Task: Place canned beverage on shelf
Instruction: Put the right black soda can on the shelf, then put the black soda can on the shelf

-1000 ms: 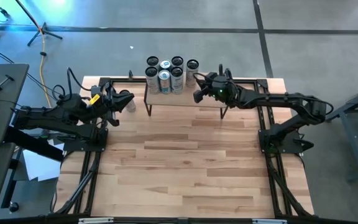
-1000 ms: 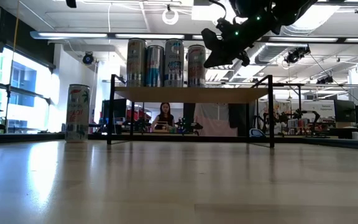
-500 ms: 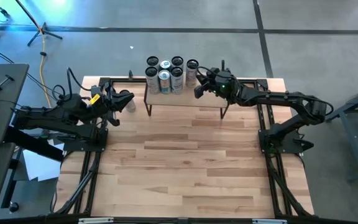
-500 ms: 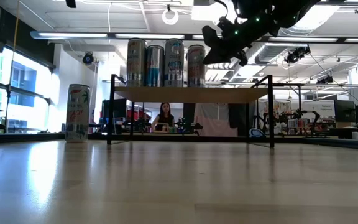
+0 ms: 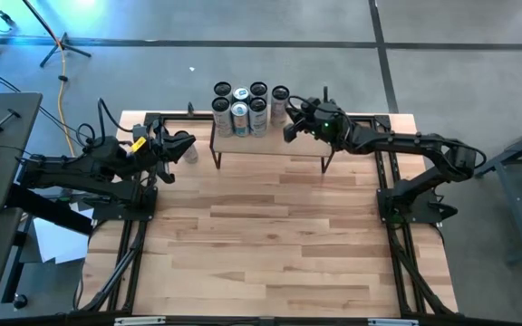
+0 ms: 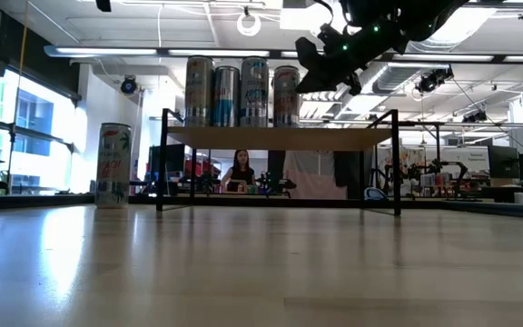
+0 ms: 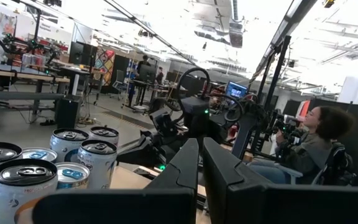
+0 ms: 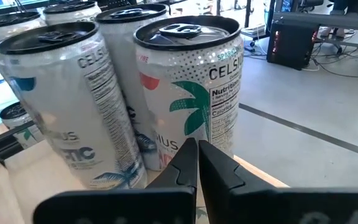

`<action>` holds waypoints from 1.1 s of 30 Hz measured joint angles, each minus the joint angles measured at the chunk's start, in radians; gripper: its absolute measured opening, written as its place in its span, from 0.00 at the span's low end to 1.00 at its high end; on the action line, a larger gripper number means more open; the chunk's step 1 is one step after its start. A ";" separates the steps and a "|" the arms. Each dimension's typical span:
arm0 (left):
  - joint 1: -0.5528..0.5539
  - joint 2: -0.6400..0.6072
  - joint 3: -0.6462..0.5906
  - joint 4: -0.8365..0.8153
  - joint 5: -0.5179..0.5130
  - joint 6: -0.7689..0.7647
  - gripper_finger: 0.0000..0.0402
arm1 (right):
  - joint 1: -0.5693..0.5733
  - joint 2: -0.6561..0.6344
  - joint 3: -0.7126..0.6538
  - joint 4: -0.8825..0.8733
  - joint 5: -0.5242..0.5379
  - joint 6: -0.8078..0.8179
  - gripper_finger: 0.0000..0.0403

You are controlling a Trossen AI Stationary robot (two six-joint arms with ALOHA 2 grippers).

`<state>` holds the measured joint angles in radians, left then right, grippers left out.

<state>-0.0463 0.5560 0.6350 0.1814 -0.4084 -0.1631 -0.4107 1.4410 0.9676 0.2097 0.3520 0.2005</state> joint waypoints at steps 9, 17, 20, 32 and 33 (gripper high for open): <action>0.000 0.000 0.000 0.001 0.000 -0.012 0.00 | -0.028 0.000 0.000 0.037 -0.058 0.002 0.00; 0.000 0.000 0.000 0.001 0.001 -0.018 0.00 | -0.028 0.030 0.000 0.054 -0.075 0.002 0.00; 0.000 0.000 0.000 0.001 0.001 -0.018 0.00 | -0.027 0.056 0.000 0.062 -0.087 0.024 0.00; 0.000 0.000 0.000 0.000 0.002 -0.017 0.00 | -0.022 -0.006 0.000 0.009 -0.127 0.054 0.00; 0.000 0.000 0.000 -0.002 0.002 -0.017 0.00 | -0.020 -0.025 0.000 -0.010 -0.134 0.053 0.00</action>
<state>-0.0467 0.5560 0.6350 0.1796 -0.4068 -0.1802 -0.4303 1.4160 0.9676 0.2001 0.2177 0.2533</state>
